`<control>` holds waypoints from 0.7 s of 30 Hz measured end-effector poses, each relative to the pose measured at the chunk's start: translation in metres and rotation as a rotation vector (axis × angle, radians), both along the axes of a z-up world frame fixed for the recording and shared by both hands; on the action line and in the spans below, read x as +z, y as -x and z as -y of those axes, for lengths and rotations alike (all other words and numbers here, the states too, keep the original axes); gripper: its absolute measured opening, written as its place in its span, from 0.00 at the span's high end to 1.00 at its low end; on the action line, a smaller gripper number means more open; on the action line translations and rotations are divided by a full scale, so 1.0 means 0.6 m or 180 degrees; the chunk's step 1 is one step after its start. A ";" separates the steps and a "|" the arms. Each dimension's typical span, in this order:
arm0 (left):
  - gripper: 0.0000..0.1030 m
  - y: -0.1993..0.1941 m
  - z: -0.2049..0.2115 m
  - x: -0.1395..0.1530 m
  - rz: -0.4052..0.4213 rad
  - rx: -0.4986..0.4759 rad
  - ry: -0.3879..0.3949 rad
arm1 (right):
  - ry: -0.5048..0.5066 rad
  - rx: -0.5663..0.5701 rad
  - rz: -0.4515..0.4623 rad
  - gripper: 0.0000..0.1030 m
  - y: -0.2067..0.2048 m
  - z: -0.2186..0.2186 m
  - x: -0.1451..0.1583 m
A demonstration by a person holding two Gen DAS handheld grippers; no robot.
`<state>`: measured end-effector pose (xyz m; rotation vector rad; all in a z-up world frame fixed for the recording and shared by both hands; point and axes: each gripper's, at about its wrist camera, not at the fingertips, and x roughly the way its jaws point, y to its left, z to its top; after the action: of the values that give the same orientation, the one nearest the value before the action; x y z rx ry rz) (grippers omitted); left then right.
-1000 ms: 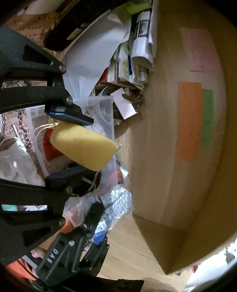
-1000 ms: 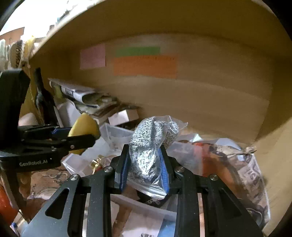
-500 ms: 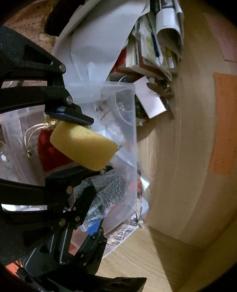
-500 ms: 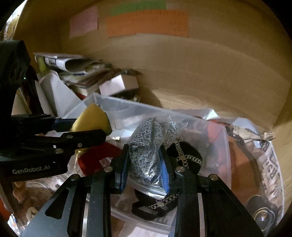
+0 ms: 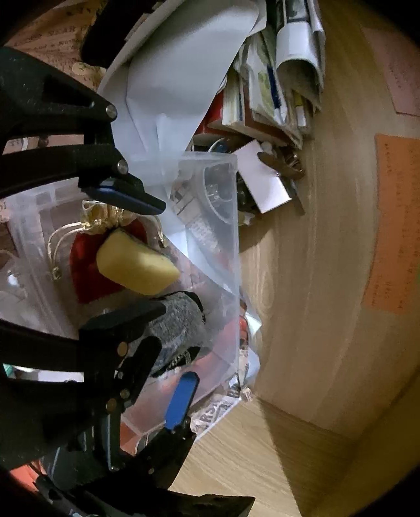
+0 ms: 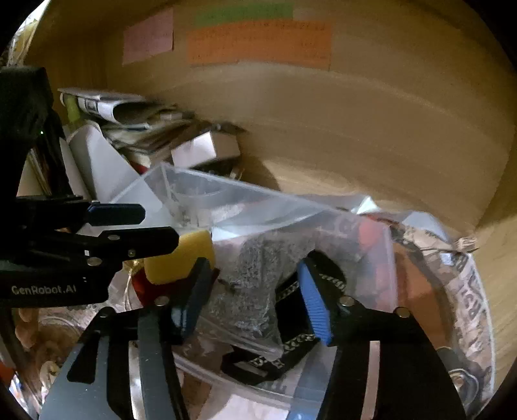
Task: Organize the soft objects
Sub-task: 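Lower the sponge and silver bag into the clear box and open both tools, then grasp the white drawstring pouch with the left tool while the right tool grasps the green glove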
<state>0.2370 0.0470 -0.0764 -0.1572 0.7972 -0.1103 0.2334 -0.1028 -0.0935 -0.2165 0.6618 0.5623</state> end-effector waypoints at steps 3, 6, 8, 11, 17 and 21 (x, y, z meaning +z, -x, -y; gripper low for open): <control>0.43 0.017 -0.003 0.017 0.0097 -0.0005 0.0005 | -0.0033 -0.0020 0.0148 0.40 0.018 0.009 0.024; 0.38 0.043 -0.005 0.038 0.0241 -0.0010 -0.0012 | -0.0075 -0.0024 0.0293 0.35 0.040 0.020 0.045; 0.36 0.059 -0.004 0.049 0.0313 -0.0019 -0.0024 | -0.0124 -0.0020 0.0399 0.32 0.059 0.031 0.061; 0.31 0.088 -0.006 0.063 0.0416 -0.0026 -0.0039 | -0.0191 -0.0001 0.0495 0.28 0.085 0.046 0.078; 0.24 0.142 -0.010 0.068 0.0505 -0.0028 -0.0087 | -0.0239 0.0007 0.0632 0.25 0.137 0.071 0.088; 0.23 0.167 -0.006 0.056 0.0461 -0.0043 -0.0128 | -0.0254 0.0000 0.0603 0.20 0.161 0.081 0.077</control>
<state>0.1370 0.0504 -0.0426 -0.1046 0.6557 -0.1171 0.1366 -0.1517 -0.0475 -0.1924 0.4548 0.5592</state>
